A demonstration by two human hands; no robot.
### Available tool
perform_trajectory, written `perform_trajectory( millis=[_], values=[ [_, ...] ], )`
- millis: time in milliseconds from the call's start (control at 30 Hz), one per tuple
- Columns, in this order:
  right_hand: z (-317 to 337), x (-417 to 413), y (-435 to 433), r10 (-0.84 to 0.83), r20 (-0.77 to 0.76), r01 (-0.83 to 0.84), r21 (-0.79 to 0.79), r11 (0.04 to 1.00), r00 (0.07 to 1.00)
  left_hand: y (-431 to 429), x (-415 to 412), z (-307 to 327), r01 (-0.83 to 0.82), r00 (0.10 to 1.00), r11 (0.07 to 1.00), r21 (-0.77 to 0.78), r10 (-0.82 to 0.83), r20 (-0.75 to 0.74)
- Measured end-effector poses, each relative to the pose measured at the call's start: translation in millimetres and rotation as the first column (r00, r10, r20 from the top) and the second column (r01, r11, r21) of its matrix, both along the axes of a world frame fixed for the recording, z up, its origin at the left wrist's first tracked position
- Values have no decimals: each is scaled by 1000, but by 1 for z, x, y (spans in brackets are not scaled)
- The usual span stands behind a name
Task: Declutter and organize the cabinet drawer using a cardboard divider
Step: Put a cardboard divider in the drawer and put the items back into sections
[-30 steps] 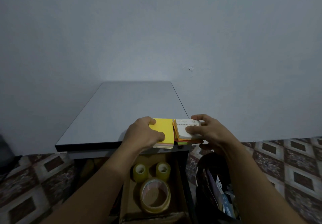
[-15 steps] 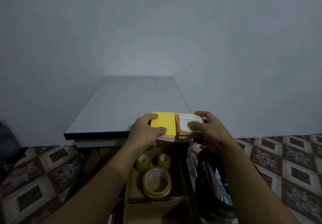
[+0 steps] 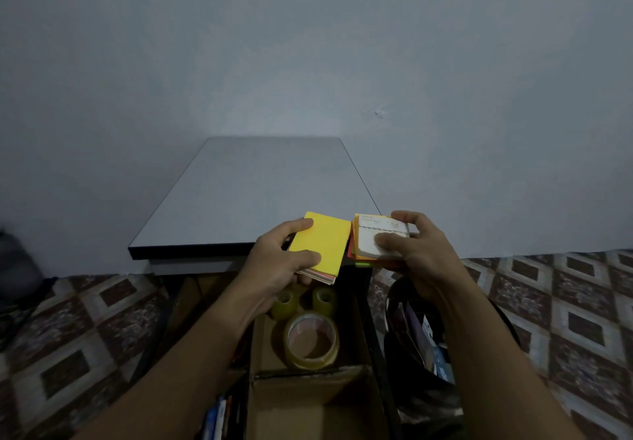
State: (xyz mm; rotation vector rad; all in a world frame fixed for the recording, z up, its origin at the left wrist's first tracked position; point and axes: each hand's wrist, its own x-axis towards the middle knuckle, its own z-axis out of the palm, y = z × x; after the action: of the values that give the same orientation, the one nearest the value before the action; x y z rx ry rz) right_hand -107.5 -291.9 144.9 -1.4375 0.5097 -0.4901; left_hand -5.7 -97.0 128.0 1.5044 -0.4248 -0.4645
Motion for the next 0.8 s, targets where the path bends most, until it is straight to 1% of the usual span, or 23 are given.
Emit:
perform_trajectory(
  millis=[133,233,367,467,567,700,800],
  values=[
    [-4,-10,6,-9,55,7,41,999,998,17,-6,-4,56,998,998,-23,-56,-11],
    [-7,-15,7,1,92,-5,44,999,996,39,-13,-8,133,991,991,-21,-133,-22],
    [-13,-25,9,18,124,-28,81,996,992,66,-30,-20,239,969,971,25,-237,-69],
    [-19,-31,12,36,126,-50,110,993,991,82,-42,-32,346,933,936,69,-334,-136],
    [-24,-34,13,44,133,-62,134,989,990,92,-52,-41,432,901,881,191,-414,-130],
    [-29,-36,16,61,128,-77,128,989,990,93,-63,-48,485,855,782,390,-518,-24],
    [-31,-39,15,67,129,-85,139,987,989,91,-69,-52,521,795,717,462,-605,42]
  ],
)
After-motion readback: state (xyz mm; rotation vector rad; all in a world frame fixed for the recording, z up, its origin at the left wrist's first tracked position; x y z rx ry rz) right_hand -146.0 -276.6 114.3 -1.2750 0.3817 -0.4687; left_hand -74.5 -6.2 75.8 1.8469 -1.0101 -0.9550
